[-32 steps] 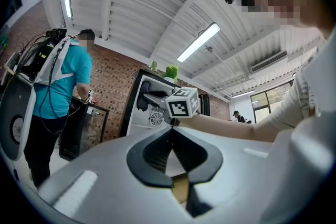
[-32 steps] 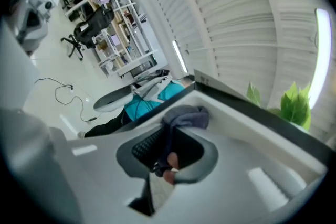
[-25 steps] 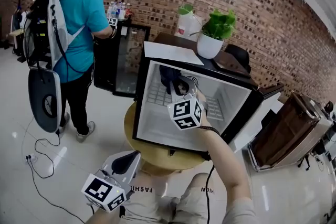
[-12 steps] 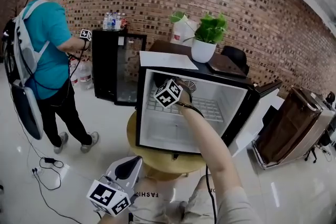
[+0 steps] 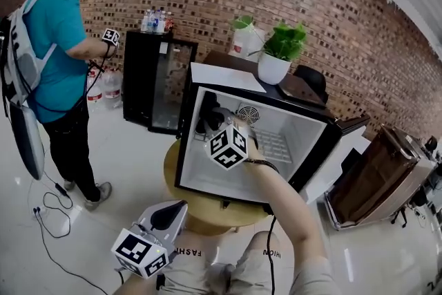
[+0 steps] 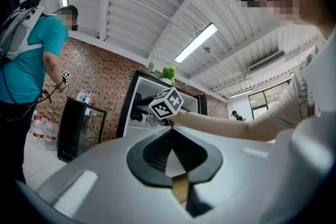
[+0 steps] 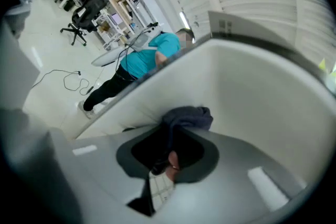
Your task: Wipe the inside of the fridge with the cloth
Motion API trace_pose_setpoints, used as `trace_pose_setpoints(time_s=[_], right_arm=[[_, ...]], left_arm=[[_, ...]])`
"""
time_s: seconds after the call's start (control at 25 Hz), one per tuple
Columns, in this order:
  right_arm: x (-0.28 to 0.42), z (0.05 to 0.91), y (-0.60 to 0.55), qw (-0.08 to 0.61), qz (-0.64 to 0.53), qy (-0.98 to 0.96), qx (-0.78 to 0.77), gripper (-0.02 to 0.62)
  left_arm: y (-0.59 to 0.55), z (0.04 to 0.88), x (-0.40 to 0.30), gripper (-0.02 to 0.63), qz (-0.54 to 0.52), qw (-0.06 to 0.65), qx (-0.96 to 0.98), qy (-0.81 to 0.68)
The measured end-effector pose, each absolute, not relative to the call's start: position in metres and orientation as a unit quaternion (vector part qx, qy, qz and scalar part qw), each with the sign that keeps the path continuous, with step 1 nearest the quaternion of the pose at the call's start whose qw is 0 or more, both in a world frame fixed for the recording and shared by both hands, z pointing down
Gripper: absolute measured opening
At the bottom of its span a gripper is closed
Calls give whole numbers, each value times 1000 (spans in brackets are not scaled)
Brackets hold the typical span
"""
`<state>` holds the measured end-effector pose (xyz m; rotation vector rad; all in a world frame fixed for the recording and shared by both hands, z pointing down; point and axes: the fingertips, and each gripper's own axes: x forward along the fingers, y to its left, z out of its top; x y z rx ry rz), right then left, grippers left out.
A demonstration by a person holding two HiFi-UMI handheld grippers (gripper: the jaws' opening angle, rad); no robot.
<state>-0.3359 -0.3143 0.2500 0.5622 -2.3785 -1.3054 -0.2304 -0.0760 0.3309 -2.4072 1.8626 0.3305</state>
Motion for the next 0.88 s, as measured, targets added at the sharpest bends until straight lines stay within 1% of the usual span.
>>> trace_pose_setpoints(time_s=[0.24,0.32,0.44,0.56,0.72,0.88], right_arm=[[-306,255,-227,144,-490,-851,124,46],[-292,252,-226,133,-477,-859,127,46],[-273,242,-265,133,-438,-870,182,45],[-270,239,-315,169,-428,-853,245,45],[-302,251,-365,247,-463,-809,263,46],[-337,270,-413,313,-419,-814,254,46]], left_arm=[[-78,335,-221,2,105,40,-788,605],[-81,335,-218,2,103,46,-788,605],[-81,328,-216,2,99,58,-789,604],[-76,324,-215,2,98,63,-791,601],[-73,324,-211,2,103,59,-793,598],[-72,323,-213,2,110,60,-792,597]])
